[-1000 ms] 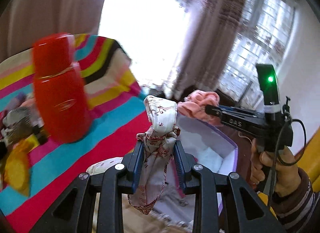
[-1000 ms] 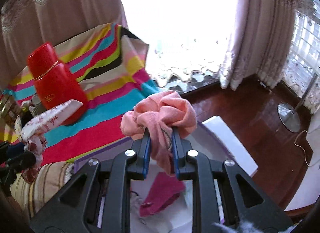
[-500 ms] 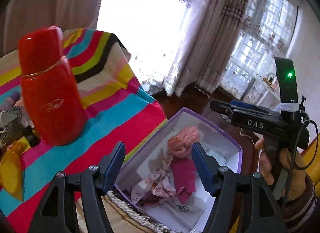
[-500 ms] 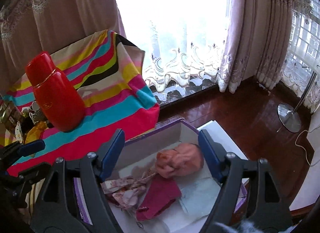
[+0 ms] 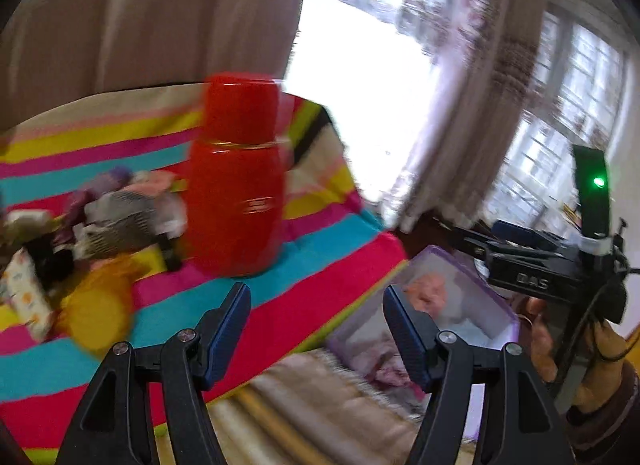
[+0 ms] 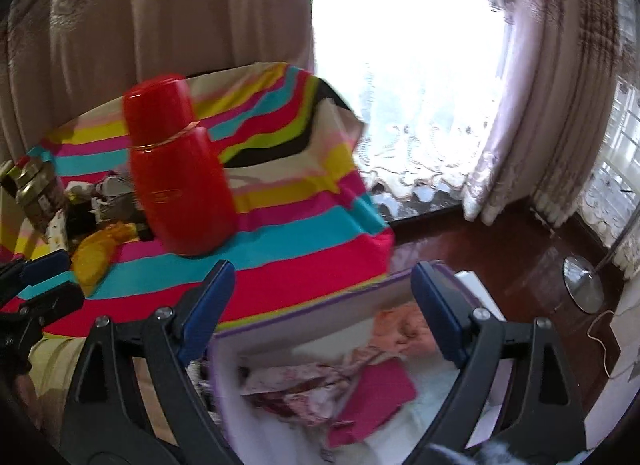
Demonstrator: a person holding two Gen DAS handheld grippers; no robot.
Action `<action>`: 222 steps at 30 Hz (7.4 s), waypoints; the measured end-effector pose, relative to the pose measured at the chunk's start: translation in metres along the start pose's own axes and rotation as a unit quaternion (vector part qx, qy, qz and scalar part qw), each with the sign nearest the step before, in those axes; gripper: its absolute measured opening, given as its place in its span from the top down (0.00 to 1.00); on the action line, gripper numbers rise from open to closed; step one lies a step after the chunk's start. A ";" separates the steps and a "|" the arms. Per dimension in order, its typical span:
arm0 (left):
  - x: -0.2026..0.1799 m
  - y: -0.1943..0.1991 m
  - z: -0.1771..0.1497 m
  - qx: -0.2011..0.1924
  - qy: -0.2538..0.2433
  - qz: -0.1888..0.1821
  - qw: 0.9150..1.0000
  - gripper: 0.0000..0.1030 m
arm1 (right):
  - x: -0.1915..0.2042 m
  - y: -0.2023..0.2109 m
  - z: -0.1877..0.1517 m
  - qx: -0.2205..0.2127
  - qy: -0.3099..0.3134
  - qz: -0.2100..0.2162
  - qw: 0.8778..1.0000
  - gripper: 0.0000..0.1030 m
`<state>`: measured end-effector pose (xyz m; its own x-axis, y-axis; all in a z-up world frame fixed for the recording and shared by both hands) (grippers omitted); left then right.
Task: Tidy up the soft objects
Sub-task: 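Move both open tools back over the pile of soft items, then grasp the white orange-dotted cloth with the left tool while the right tool grasps the orange sponge bag, then carry both items to the white box and open both tools inside it, then move both open tools back over the remaining pile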
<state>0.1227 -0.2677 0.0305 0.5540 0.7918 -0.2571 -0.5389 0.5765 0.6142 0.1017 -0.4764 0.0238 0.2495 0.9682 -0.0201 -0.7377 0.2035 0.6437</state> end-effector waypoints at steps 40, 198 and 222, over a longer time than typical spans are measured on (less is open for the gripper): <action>0.329 0.024 -0.030 0.009 0.354 0.161 0.921 0.33 | 0.326 -0.114 -0.031 0.160 0.166 0.190 0.954 0.12; 0.025 -0.032 -0.047 0.144 0.168 -0.058 0.973 0.35 | 0.000 0.003 -0.098 0.217 0.037 0.107 0.970 0.14; 0.216 0.041 -0.061 0.065 0.294 0.065 0.951 0.35 | 0.186 -0.033 -0.037 0.180 0.147 0.185 0.955 0.14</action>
<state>0.1814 -0.0602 -0.0455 0.0170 0.8526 -0.5223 -0.4750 0.4666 0.7461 0.1494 -0.2973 -0.0299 -0.2124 0.9740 0.0792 -0.4647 -0.1720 0.8686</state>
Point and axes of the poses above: each gripper's, at about its wrist camera, not at the fingertips, and y roughly against the way its jaws point, x to its left, z to its top, the point moved 8 cm from there along -y, roughly the way its jaws point, and after that the axes turned 3 degrees about y, right-handed, at the moved point
